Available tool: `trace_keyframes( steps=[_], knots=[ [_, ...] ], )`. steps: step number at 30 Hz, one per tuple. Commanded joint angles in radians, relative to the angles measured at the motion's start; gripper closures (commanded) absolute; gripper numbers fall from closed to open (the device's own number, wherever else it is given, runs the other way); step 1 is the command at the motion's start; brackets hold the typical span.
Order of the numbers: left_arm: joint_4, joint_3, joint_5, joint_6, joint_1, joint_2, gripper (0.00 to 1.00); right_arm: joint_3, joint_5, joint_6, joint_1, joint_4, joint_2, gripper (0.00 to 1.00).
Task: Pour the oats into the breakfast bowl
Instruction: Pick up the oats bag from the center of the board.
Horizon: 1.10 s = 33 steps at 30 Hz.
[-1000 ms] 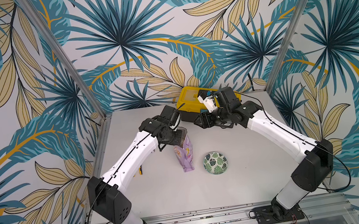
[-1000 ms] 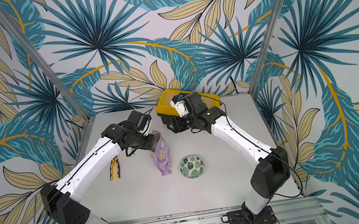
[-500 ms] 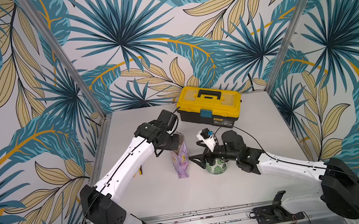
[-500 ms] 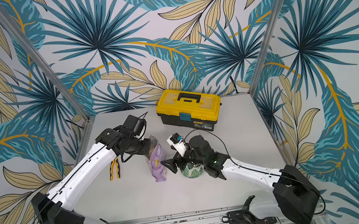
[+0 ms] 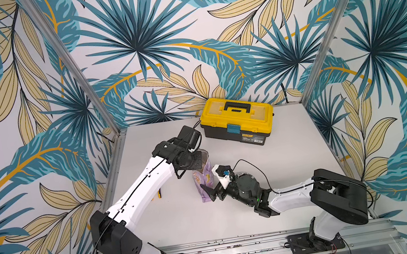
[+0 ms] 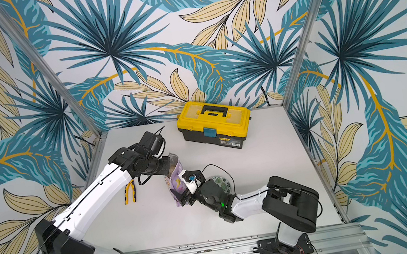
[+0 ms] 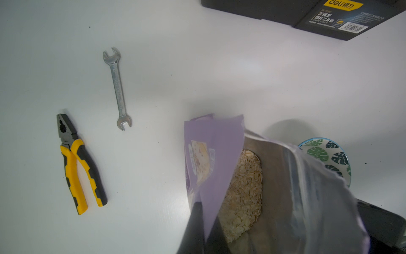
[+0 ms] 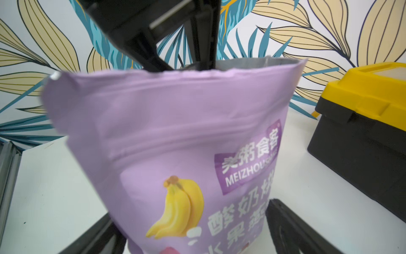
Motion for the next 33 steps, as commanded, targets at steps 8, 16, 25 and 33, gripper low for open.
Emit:
trace_keyframes(
  steps=[8,16,25,33],
  knots=[
    [0.051,-0.013,-0.014,-0.008,0.000,-0.037,0.97,0.040,0.122,0.104,0.026,0.075,0.142,0.01],
    [0.046,-0.008,-0.028,0.010,0.001,-0.031,0.96,0.109,0.115,0.175,0.026,-0.060,0.218,0.01],
    [-0.003,-0.011,-0.079,0.024,0.008,-0.032,0.95,0.183,0.049,0.198,0.025,-0.166,0.278,0.10],
    [-0.061,-0.034,-0.138,0.034,0.030,-0.078,0.94,0.194,0.008,0.224,0.006,-0.207,0.281,0.48]
  ],
)
